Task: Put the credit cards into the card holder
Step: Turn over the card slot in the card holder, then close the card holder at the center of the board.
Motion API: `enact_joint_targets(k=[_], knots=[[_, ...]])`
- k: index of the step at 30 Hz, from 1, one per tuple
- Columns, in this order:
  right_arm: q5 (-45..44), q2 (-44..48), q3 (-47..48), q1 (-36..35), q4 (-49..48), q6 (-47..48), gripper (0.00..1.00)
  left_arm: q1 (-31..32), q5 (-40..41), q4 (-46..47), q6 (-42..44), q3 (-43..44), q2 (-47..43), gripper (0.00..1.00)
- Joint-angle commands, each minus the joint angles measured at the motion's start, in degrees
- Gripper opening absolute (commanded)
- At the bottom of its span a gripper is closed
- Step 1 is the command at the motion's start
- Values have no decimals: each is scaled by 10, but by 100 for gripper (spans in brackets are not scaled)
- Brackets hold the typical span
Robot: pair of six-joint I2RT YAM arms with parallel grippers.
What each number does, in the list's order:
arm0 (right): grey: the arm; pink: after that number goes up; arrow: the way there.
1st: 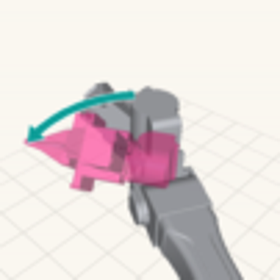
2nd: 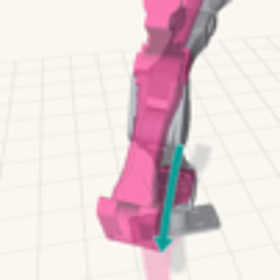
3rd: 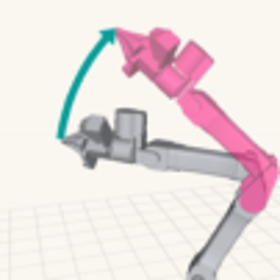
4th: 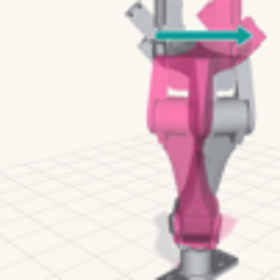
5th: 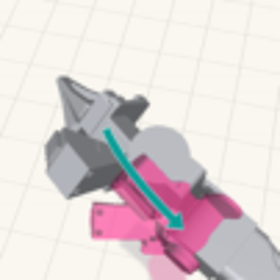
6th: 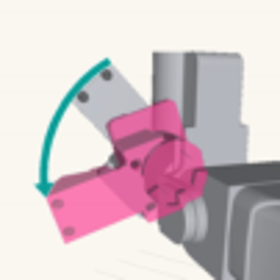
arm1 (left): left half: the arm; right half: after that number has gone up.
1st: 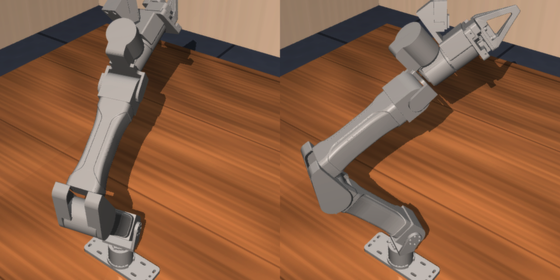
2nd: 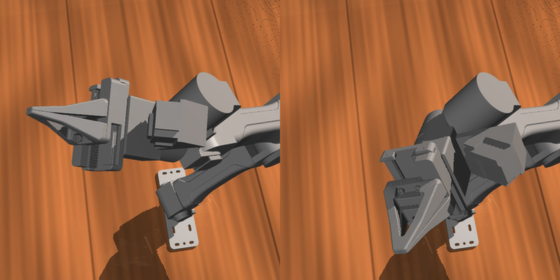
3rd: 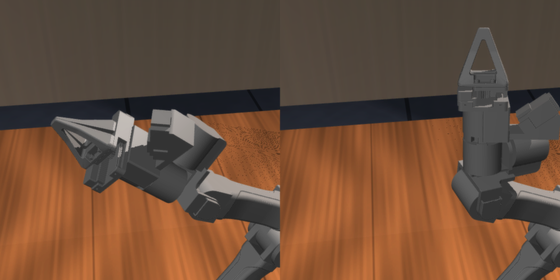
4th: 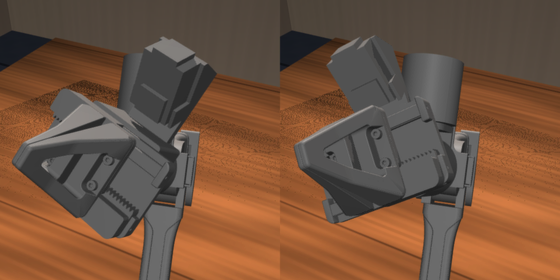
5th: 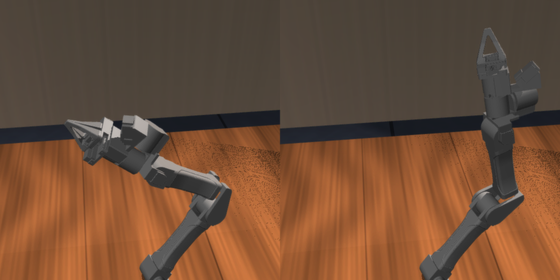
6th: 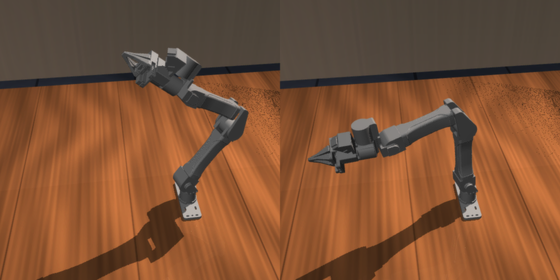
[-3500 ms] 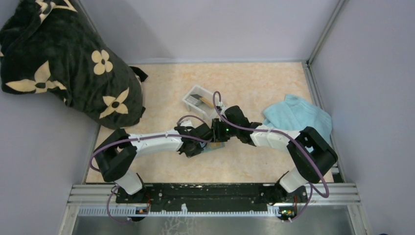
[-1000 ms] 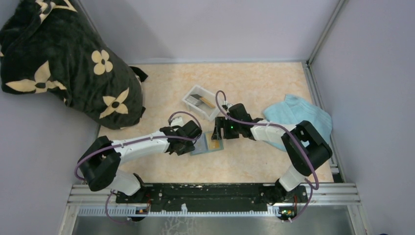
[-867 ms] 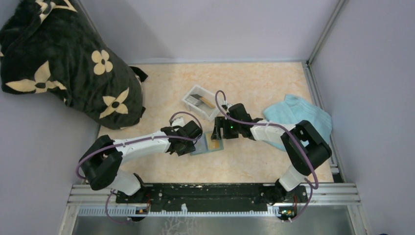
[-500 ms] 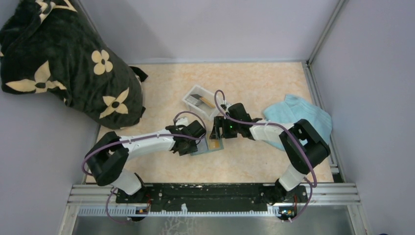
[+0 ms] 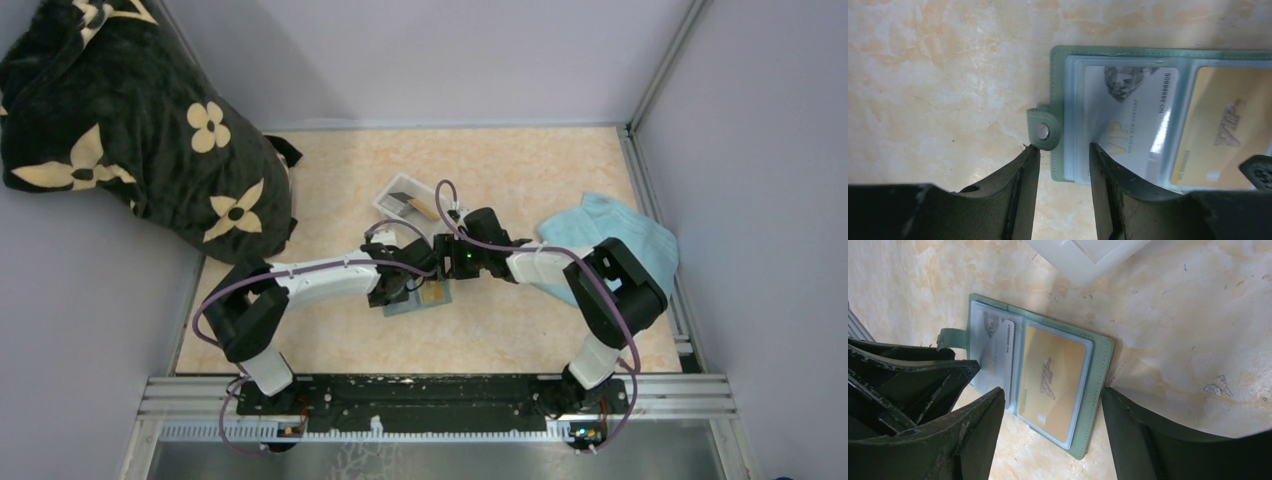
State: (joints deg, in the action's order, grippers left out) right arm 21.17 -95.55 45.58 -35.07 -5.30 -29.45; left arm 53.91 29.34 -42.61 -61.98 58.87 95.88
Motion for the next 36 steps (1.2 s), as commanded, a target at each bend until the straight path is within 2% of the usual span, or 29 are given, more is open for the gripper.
enact_joint_targets(k=[1,11,18,21,29,32,34,36], knots=[[-4,-22,8,3,15,5,72,1,33,-87,-27,23,20,48],[6,-33,12,3,8,2,73,2,30,-81,-35,-7,-34,49],[10,-35,13,2,6,1,73,0,41,-79,-34,3,-4,50],[11,-35,14,3,9,2,73,-3,49,-97,-52,11,10,56],[13,-35,16,3,12,3,73,-20,52,-78,-47,6,6,55],[13,-35,16,3,13,3,73,-23,55,-74,-46,5,3,50],[13,-34,16,3,14,3,73,-24,57,-71,-47,1,0,41],[14,-34,16,3,15,4,73,-24,57,-67,-46,-4,-1,28]])
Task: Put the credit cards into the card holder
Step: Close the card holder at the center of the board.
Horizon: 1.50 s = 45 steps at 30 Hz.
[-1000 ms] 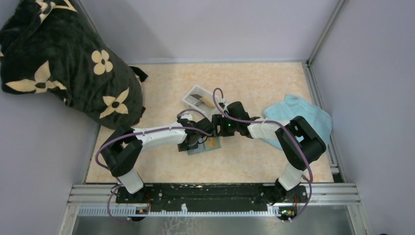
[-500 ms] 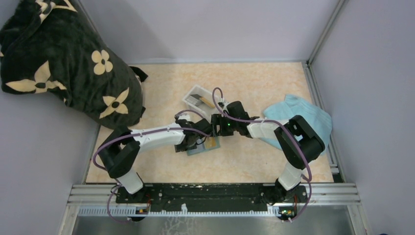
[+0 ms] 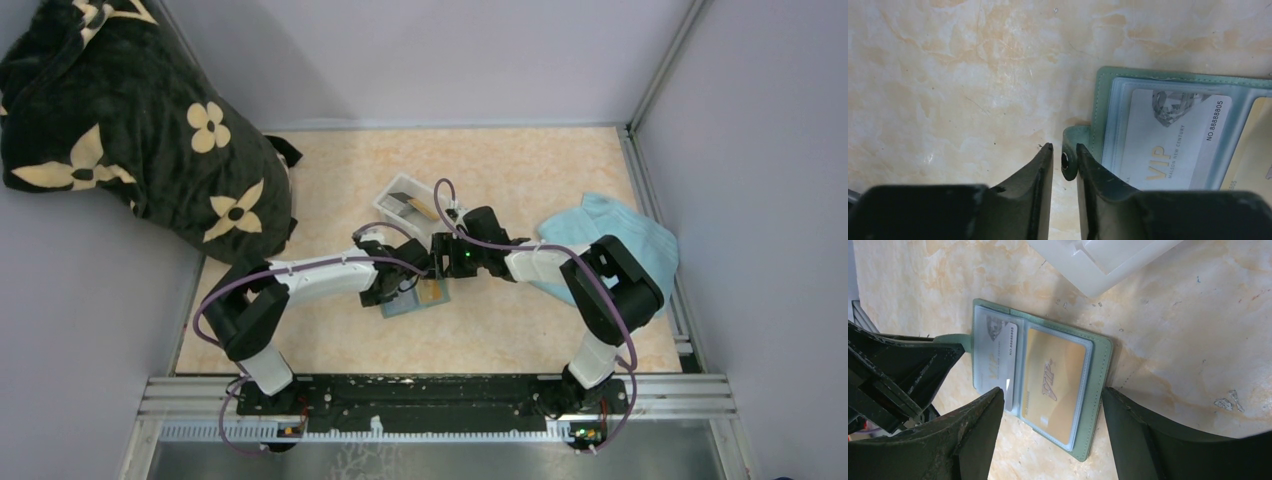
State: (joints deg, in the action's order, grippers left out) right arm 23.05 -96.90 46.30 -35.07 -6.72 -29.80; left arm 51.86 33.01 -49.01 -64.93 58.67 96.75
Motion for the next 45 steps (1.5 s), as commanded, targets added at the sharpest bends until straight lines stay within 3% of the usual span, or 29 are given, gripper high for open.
enact_joint_targets(k=[1,3,5,18,33,45], knots=[[-5,-20,9,3,30,7,73,-4,20,-2,-18,-5,-12,21],[-5,-19,9,3,31,8,74,-4,18,-4,-24,-9,-12,7],[-5,-17,8,3,32,7,73,-4,16,-5,-28,-13,-14,0],[6,-14,-13,3,19,-2,74,-4,8,15,-28,-48,-56,0],[13,-36,-61,-4,-18,-14,75,-8,-26,15,-30,-74,-26,0],[101,-38,-98,-14,-118,-62,76,-11,-55,67,-29,-103,-9,0]])
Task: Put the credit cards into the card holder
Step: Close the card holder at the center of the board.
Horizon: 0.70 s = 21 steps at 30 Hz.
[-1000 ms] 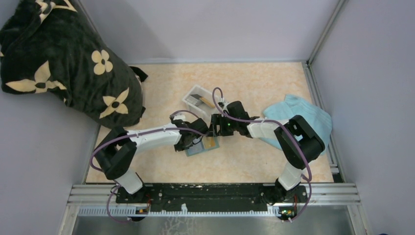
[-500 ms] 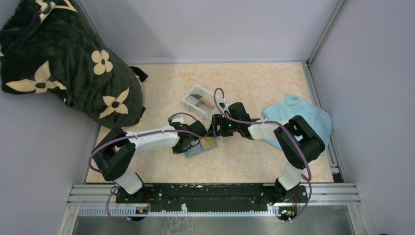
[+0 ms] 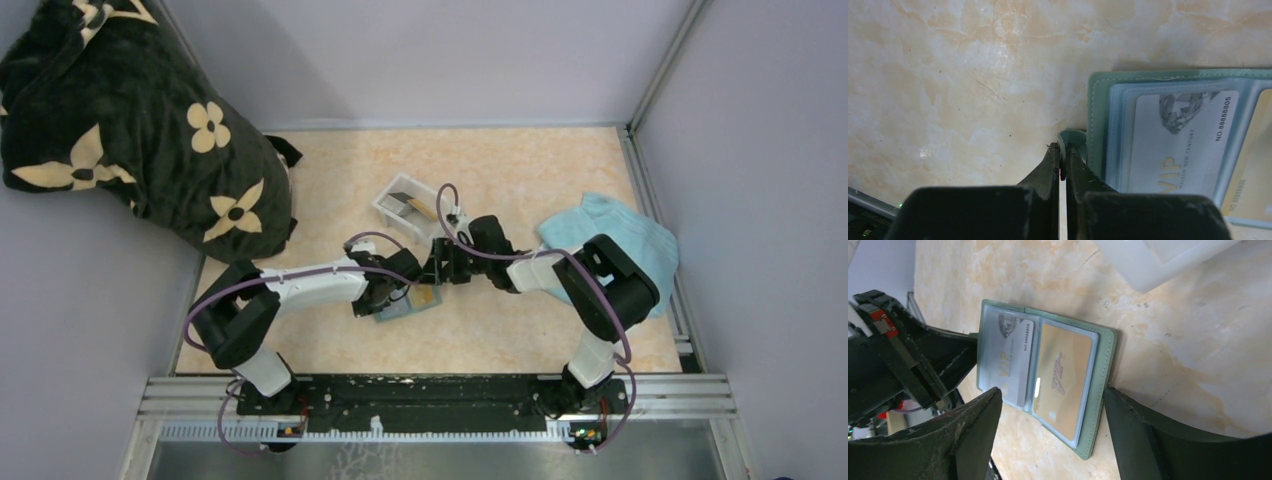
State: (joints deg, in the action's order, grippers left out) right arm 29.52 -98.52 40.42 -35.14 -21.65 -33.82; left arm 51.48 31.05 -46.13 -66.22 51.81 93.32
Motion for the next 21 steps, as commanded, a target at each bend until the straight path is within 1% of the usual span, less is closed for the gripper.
enact_joint_targets(k=[1,6,15,21], knots=[[45,-19,-41,-13,21,-28,76,-8,-38,41,-16,-36,25,0],[71,7,-49,-16,-13,-56,76,-9,-42,49,-16,-41,26,0],[75,61,-38,-31,-18,-83,76,-10,-51,62,-18,-50,24,0],[73,76,-21,-39,-16,-94,76,-10,-54,68,-15,-51,24,0]])
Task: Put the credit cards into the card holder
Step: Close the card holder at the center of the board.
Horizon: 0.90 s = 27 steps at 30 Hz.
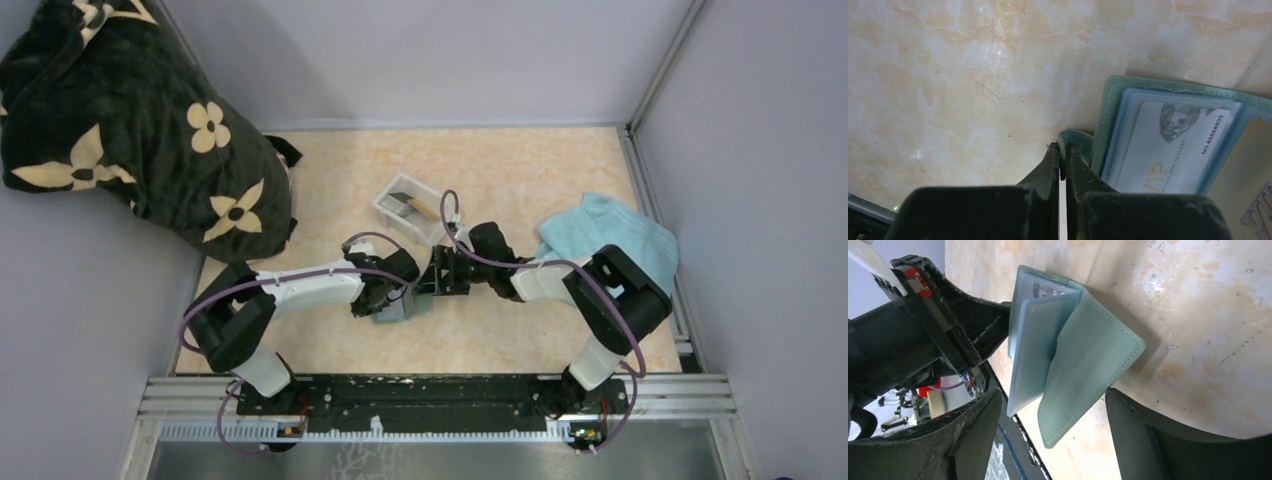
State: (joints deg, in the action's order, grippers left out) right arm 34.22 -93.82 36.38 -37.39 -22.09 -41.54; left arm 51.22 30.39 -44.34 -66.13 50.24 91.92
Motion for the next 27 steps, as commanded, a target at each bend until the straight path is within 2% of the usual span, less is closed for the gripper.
enact_joint_targets(k=[1,27], knots=[[25,29,22,-18,-11,-18,76,-7,-48,51,-16,-35,38,0],[-2,13,82,-75,6,-22,76,-23,-72,82,-8,-74,7,0]])
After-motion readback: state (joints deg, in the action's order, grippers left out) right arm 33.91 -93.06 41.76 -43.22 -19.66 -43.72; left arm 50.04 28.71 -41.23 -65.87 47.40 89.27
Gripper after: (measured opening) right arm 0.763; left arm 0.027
